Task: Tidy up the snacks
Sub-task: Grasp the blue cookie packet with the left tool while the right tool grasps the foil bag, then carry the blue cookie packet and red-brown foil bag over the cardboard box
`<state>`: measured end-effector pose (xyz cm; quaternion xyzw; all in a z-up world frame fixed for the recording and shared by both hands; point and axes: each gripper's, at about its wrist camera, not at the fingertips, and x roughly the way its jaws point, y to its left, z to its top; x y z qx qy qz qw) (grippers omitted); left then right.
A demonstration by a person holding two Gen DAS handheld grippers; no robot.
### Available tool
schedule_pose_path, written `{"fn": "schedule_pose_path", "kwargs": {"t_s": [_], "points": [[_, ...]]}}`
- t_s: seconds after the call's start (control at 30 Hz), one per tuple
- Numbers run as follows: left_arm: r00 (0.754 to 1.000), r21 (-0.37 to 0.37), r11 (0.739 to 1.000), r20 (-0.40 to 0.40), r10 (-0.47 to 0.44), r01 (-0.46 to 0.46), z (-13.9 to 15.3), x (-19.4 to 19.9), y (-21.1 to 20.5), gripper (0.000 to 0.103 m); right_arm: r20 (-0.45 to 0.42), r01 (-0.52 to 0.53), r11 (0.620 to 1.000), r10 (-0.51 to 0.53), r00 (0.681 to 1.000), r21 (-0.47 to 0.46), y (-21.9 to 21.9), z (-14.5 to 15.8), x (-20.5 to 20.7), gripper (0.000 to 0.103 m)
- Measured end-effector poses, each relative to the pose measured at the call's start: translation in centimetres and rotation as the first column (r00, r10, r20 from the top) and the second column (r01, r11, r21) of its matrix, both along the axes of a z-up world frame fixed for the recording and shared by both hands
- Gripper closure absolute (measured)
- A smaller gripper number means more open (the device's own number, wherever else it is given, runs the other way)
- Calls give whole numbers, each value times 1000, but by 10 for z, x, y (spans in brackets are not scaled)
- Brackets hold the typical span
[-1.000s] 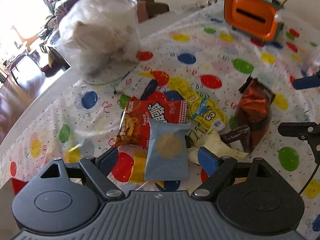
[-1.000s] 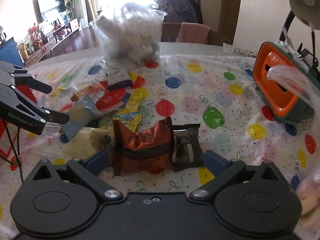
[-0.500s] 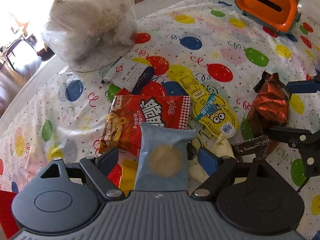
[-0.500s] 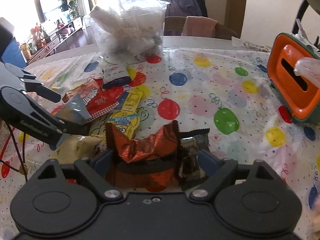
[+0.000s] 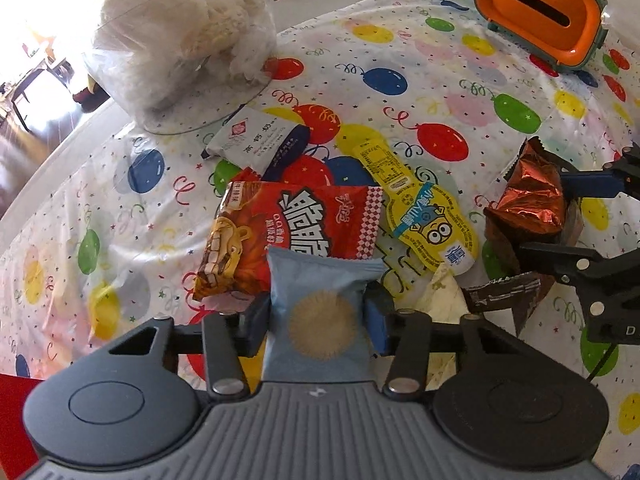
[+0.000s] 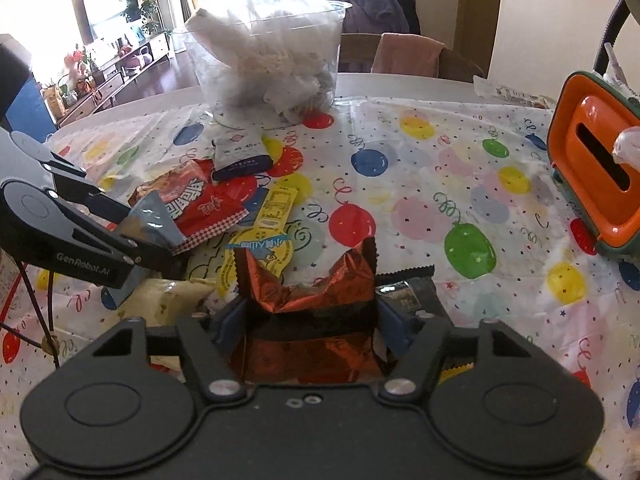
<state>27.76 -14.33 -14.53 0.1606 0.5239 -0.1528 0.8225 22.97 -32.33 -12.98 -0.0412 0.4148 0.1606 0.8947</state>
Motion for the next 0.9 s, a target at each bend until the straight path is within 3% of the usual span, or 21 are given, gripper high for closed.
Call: {"fn": "schedule_pose_path", "kwargs": {"t_s": [0.37, 0.67, 0.9], "points": [[996, -87, 993, 9, 86, -85, 19, -15, 25, 57, 38, 46, 999, -45, 998, -15, 1, 14, -19, 44], [988, -198, 968, -1, 155, -152, 49, -39, 55, 57, 104, 63, 998, -61, 993, -15, 2, 51, -48, 44], [980, -210, 959, 13, 198, -191, 84, -68, 81, 57, 125, 28, 1000, -28, 992, 7, 25, 84, -74, 44]]}}
